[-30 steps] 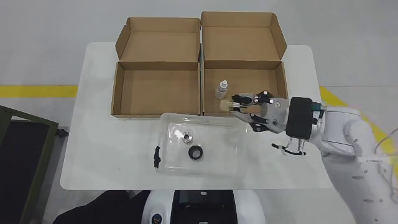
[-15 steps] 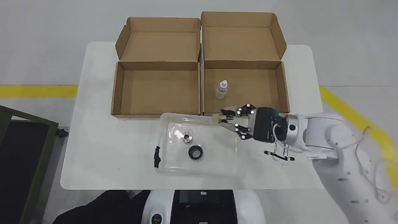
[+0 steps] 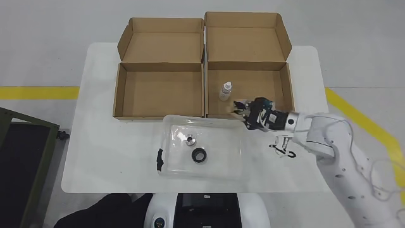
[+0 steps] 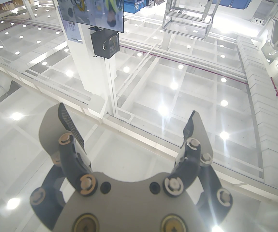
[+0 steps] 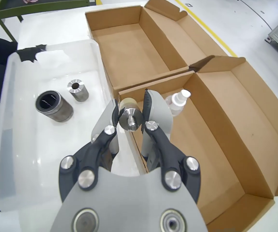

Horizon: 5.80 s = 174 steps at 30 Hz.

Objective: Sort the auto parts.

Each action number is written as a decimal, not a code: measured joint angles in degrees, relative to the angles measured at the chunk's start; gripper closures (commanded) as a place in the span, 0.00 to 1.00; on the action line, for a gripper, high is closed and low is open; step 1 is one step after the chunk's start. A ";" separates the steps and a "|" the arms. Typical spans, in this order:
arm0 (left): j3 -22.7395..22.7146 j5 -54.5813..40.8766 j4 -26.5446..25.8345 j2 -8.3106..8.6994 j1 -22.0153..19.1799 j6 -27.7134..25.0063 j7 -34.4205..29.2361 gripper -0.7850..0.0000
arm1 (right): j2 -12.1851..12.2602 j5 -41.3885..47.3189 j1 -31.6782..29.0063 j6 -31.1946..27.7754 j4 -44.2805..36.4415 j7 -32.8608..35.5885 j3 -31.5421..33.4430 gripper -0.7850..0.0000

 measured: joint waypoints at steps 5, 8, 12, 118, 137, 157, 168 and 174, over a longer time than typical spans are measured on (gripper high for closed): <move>0.00 0.00 0.00 0.00 0.00 0.00 0.00 0.00 | -0.19 -0.97 2.68 1.80 2.92 2.77 -0.80 1.00; 0.00 0.00 0.00 0.00 0.00 0.00 0.00 0.00 | -0.46 -1.80 4.58 3.34 4.73 5.04 -2.12 1.00; 0.00 0.00 0.00 0.00 0.00 0.00 0.00 0.00 | -0.95 -2.46 7.17 5.02 7.64 7.90 -4.43 1.00; 0.00 0.00 0.00 0.00 0.00 0.00 0.00 0.00 | -2.28 -9.52 0.73 -0.07 -6.48 12.93 -20.26 0.09; 0.00 0.00 0.00 0.00 0.00 0.00 0.00 0.00 | -4.45 -10.67 4.70 1.55 1.15 11.16 -26.83 0.23; 0.00 0.00 0.00 0.00 0.00 0.00 0.00 0.00 | -5.38 -10.01 6.00 -0.15 3.13 10.70 -28.66 0.51; 0.00 0.00 0.00 0.00 0.00 0.00 0.00 0.00 | -5.38 -7.35 6.38 -2.83 3.69 8.86 -27.77 1.00; 0.00 0.00 0.00 0.00 0.00 0.00 0.00 0.00 | -5.00 -5.25 6.24 -4.17 3.74 7.69 -25.86 1.00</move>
